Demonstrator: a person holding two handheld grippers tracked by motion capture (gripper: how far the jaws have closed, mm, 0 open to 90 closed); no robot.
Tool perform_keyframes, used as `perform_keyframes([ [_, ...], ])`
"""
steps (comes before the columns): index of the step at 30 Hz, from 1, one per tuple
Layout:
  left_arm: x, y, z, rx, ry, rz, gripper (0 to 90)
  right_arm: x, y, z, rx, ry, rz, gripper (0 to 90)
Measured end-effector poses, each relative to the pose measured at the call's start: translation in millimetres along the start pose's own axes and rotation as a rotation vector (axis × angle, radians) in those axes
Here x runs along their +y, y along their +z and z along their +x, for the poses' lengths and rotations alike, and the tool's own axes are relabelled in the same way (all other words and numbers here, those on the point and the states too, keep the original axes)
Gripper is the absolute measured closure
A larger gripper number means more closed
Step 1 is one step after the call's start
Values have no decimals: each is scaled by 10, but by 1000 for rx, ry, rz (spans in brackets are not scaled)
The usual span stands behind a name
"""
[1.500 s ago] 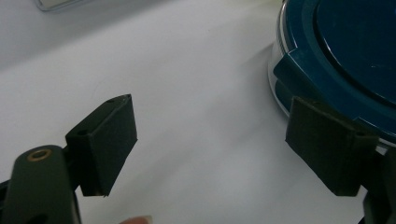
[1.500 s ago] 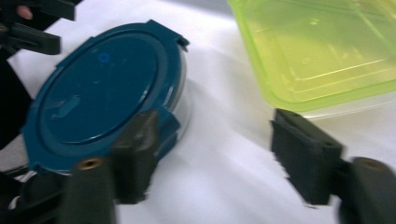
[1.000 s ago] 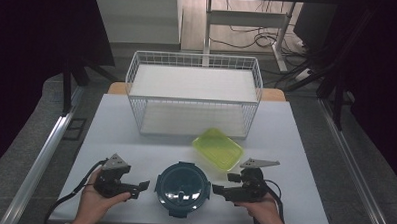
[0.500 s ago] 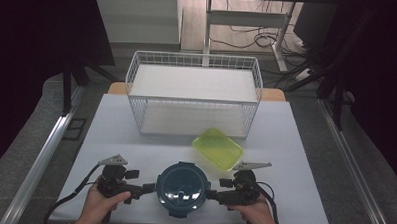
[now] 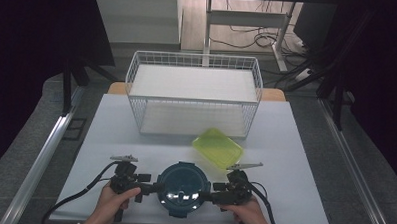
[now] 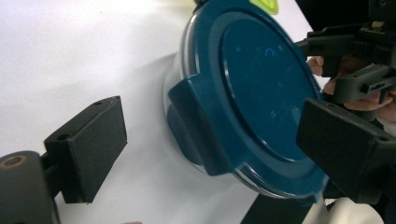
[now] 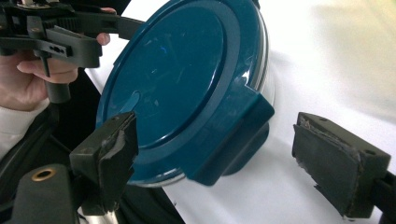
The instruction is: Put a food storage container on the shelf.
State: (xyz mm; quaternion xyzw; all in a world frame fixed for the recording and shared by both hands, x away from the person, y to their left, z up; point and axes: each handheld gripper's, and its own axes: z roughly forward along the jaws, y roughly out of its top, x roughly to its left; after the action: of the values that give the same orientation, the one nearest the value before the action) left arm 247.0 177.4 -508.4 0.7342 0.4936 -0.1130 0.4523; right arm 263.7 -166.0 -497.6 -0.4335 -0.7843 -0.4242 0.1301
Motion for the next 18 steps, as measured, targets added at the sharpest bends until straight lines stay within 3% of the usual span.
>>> perform_keyframes([
  [9, -5, 128, 63, -57, -31, 37, 126, 7, 145, -41, 33, 73, 23, 151],
  [13, -15, 176, 71, -101, -55, 54, 158, 5, 170, -48, 45, 93, 30, 154],
  [18, -21, 186, 63, -139, -69, 56, 233, -1, 193, -49, 66, 122, 39, 221],
])
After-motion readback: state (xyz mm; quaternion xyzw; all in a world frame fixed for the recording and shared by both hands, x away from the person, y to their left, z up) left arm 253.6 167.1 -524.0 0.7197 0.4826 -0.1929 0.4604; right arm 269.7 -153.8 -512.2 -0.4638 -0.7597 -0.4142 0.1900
